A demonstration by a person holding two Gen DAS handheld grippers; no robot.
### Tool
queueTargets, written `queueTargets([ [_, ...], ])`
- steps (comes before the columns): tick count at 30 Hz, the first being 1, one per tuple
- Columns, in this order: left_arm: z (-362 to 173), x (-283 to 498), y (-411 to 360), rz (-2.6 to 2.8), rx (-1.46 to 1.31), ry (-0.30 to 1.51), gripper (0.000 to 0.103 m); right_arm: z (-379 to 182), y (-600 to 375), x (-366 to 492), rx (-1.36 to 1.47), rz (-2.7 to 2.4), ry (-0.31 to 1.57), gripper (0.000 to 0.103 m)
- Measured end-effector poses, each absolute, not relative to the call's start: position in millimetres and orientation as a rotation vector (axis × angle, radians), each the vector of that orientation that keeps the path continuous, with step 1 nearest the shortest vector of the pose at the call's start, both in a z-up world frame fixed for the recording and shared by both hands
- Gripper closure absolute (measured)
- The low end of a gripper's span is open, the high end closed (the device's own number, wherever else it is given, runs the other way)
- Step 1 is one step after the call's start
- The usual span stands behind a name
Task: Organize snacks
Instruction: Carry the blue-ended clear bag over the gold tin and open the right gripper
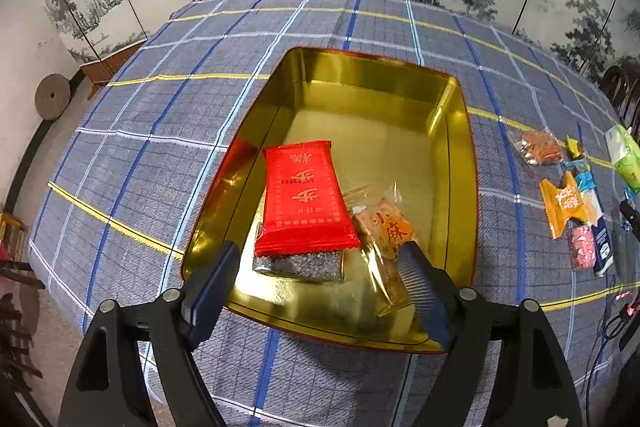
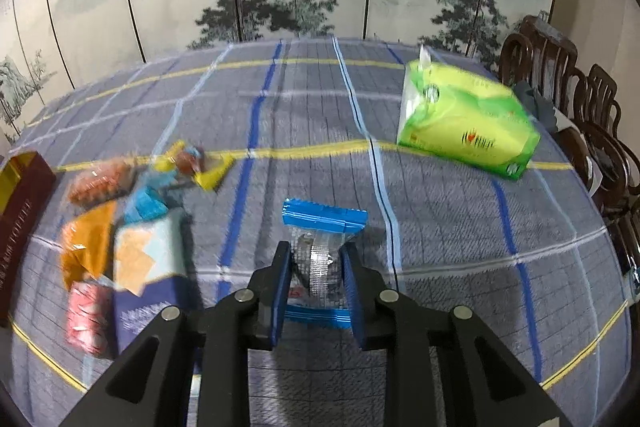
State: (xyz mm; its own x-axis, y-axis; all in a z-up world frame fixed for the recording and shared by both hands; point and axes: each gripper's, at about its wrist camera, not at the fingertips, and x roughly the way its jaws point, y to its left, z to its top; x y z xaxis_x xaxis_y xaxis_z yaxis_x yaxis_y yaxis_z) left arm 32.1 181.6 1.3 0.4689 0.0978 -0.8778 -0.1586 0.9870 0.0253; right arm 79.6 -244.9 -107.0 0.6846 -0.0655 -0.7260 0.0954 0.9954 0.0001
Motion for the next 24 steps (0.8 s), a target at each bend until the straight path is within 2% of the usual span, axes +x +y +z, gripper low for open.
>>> queueTargets([
  [3,2.8,29.0,180.7,0.153,-0.069,1.055,0.016,-90.7,-237.6,76.2,0.038,-0.064,0.781,0.078],
  [10,2.9,23.1,185.3,0.152,-0.087,1.048,0.016,-67.9,-196.1,67.7,0.015,0.045,0.751,0.078],
  [24,11.5,-0.4,233.5,0.258,-0.169,1.022,0.015,-52.2,-47.4,60.4,-0.041,0.389,0.757,0.078],
])
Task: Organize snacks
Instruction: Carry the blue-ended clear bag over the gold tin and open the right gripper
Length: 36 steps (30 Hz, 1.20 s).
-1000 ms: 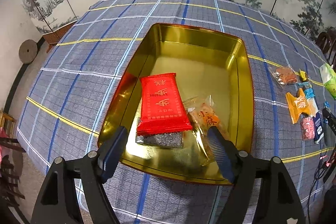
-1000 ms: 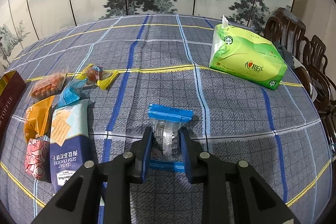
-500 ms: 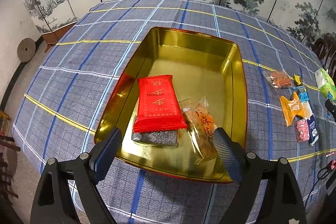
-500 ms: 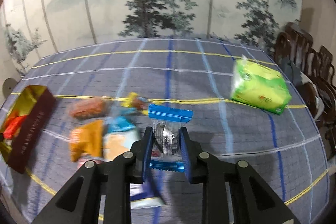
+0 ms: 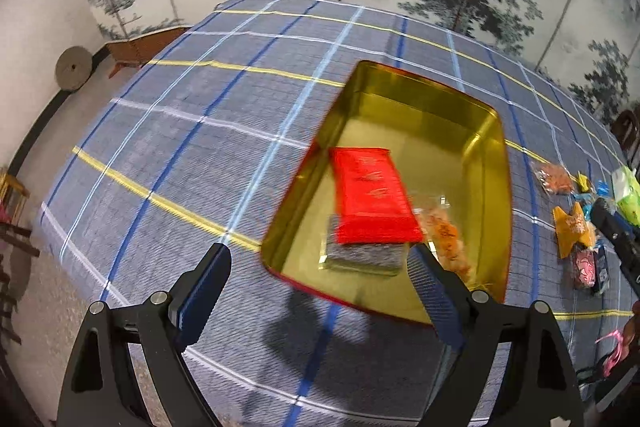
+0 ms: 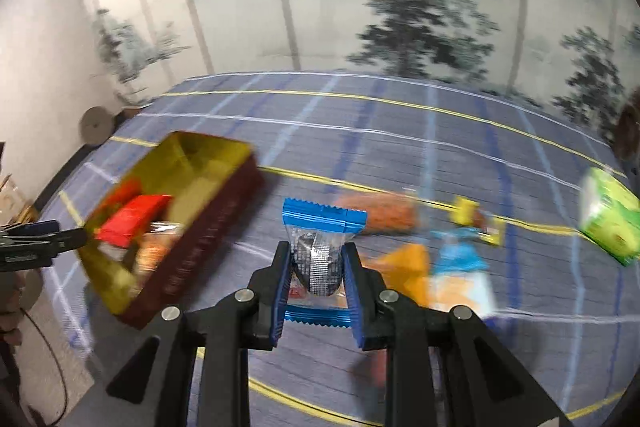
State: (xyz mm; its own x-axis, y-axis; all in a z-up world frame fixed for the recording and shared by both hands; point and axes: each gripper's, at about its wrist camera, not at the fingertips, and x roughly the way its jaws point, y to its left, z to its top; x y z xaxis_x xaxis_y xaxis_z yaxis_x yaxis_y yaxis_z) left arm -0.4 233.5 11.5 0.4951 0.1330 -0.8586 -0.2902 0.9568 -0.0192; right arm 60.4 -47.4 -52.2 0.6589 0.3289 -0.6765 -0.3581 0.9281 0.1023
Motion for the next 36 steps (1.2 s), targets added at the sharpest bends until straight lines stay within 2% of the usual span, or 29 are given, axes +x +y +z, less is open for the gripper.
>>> queueTargets([
  [13,16.1,-23.5,272.8,0.358,-0.232,1.008,0.015,-51.2,71.8,46.6,-0.134,0.636,0.762,0.078],
  [36,18.4,-36.4,282.9,0.375,-0.268,1.021,0.015,-83.8,124.8,50.2,-0.192,0.702,0.831,0.075],
])
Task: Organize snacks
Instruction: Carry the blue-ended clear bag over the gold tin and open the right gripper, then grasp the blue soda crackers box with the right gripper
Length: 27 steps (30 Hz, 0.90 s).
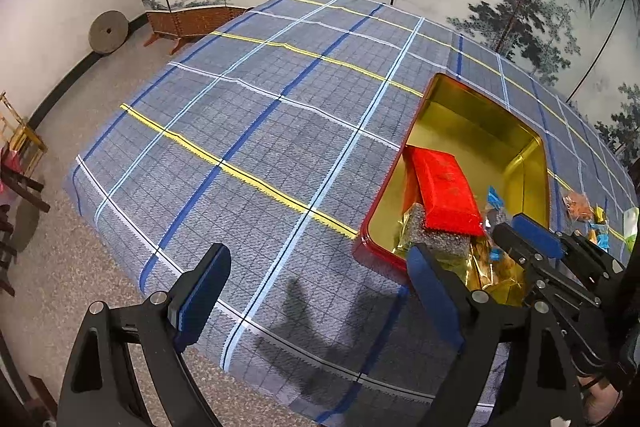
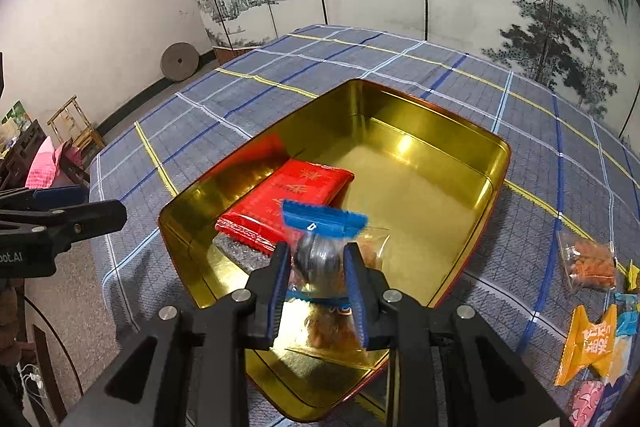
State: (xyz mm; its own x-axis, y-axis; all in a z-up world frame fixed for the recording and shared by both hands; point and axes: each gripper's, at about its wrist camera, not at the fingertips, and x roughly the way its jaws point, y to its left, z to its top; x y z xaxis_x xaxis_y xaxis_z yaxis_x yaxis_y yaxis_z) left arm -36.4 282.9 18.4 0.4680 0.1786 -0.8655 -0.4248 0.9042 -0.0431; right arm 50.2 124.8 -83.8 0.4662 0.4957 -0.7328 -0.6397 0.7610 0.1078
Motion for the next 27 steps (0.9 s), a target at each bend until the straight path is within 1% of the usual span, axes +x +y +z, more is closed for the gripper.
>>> queueTargets([
  [2,19.0,-35.6,280.1,0.367,-0.266,1.019,0.015,-81.7,120.9,49.7,-0.176,0.705,0.831,0.074],
  [5,20.0,-33.7,272.2,0.349,-0.260,1.017,0.015,-73.2,108.9,46.0,-0.137,0.719,0.815,0.068],
  [10,22.2,-24.9,247.0,0.292,-0.228,1.018,0.015,-58.9,75.6,40.6,-0.098,0.683,0.782,0.067],
  [14,23.8,-17.9,222.5,0.238,-0.193,1.019,0.015,-52.4,27.6,41.2,-0.083,0.589,0.759,0.067],
  [17,24.8,-11.9,198.8,0.190,-0.163,1.025,0.015,-53.4,-17.7,45.0,-0.069,0.499,0.765,0.066],
  [20,25.0,-6.4,177.6,0.150,-0.136,1.030,0.015,-58.4,-67.1,50.7,-0.048,0.391,0.784,0.062],
  [23,25.0,-0.9,156.0,0.114,-0.106,1.036,0.015,-64.7,-104.5,56.0,-0.014,0.311,0.804,0.059],
  [27,23.1,3.2,131.2,0.076,-0.072,1.051,0.015,-79.0,-137.4,61.5,-0.024,0.238,0.846,0.056],
])
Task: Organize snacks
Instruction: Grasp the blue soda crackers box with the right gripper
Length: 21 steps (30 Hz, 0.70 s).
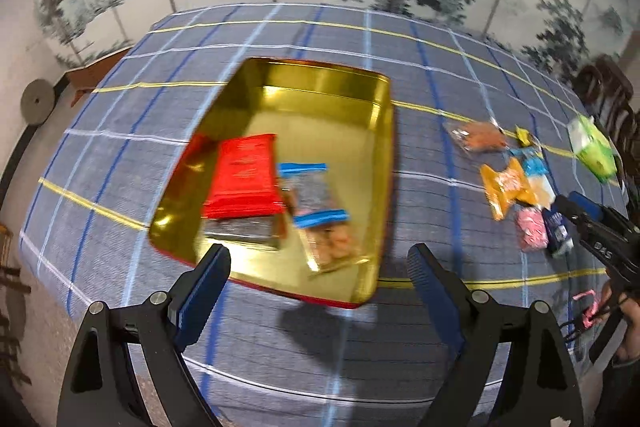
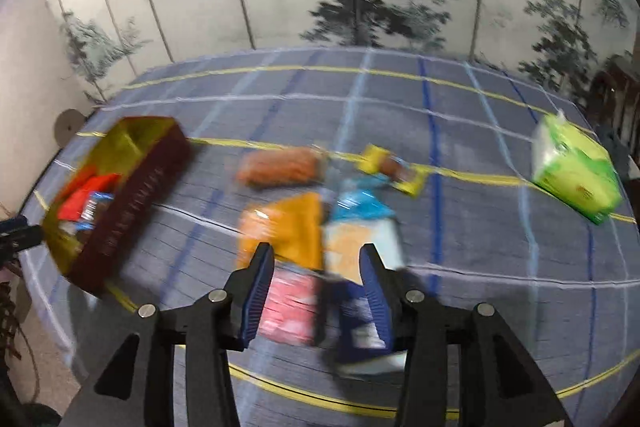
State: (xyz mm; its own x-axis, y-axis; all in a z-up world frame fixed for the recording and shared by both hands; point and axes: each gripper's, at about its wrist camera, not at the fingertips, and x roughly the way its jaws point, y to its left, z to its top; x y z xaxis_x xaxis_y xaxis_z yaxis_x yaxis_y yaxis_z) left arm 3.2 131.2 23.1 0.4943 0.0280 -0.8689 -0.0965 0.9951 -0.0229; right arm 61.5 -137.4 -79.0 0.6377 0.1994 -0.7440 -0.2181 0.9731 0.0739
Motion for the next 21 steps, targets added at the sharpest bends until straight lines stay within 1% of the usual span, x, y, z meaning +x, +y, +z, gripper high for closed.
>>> queueTargets([
  [3,21.1,5.1,115.8,0.054,-0.045,1.060,0.015,-92.2,-149.0,66.1,-0.047,0.229,0.886,0.051],
  [10,14.9,12.0,82.0,0.012,0.002,1.094,0.015,-112.8,-158.7,76.9,-0.088,0.233,0.917,0.051],
  [15,10.1,18.3,59.2,-0.018,0.019,1.114,0.015,-120.2,-159.5,81.1,-0.106,0.266,0.920,0.048],
  [21,5.3,24.5,32.2,-0.048,0.052,1.128,0.015,-126.9,-158.2,78.7,-0.124,0.286,0.913,0.047],
])
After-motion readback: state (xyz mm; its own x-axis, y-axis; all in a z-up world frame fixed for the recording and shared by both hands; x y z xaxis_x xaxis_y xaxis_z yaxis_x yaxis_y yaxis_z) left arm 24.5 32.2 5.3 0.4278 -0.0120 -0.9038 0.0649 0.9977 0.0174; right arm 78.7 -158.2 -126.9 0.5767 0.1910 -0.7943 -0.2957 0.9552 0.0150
